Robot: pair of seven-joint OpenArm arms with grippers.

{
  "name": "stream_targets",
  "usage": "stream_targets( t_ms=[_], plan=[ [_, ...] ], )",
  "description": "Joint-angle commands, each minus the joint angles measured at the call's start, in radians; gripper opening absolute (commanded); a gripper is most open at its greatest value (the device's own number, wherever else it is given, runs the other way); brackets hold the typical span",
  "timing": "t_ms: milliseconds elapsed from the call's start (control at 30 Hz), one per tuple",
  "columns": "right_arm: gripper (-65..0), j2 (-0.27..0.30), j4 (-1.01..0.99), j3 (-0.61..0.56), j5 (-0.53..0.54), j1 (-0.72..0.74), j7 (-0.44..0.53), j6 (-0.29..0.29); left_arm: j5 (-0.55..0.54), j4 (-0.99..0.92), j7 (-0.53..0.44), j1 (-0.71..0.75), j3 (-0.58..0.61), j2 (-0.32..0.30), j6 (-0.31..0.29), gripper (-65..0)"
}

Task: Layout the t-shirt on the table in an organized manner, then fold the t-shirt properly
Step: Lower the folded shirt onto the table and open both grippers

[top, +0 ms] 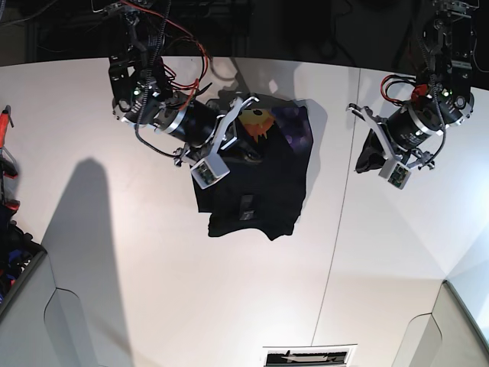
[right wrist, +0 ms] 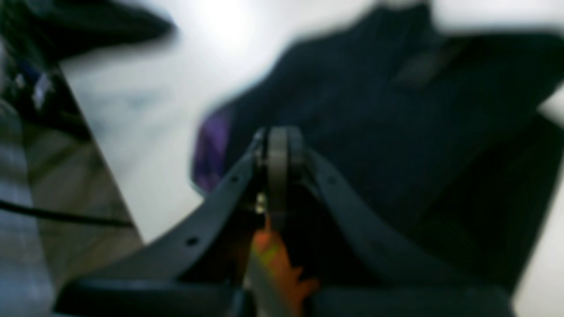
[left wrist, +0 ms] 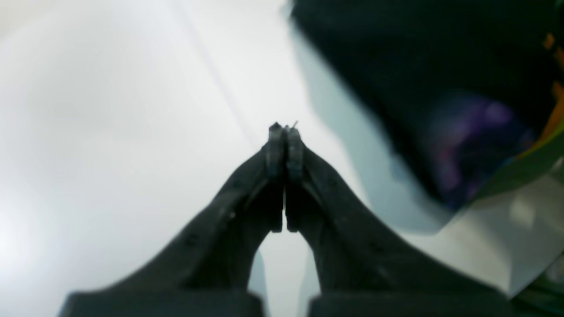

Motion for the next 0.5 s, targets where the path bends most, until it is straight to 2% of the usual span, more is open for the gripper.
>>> stream_targets(
  t_ms=[0, 100, 200, 367, 467],
  plan=[
    [-65.0, 0.001, -0.035, 0.002, 0.007, 0.027, 0.028, -0.002, -0.032, 0.018, -0.024, 0.006, -0.031, -0.008, -0.012, -65.0],
    [-65.0, 0.003, -0.162, 0.002, 0.010, 0.050, 0.054, -0.002, -0.106, 0.018, -0.016, 0.055, -0.115, -0.007, -0.071, -65.0],
    [-65.0, 0.003, -0.170, 0.002, 0.056, 0.051, 0.054, 0.000, -0.185, 0.018, 0.002, 0.103, -0.206, 0.003, -0.127, -65.0],
    [-65.0, 0.002, -0.041, 0.002, 0.109, 0.049, 0.053, -0.001, -0.309, 0.020, 0.076, 0.159, -0.359, 0.031, -0.199, -65.0],
    [-65.0, 0.002, 0.068, 0.002, 0.109, 0.049, 0.030, -0.002, -0.408, 0.020, 0.130, 0.204, -0.449, 0.042, -0.206, -65.0]
  ],
)
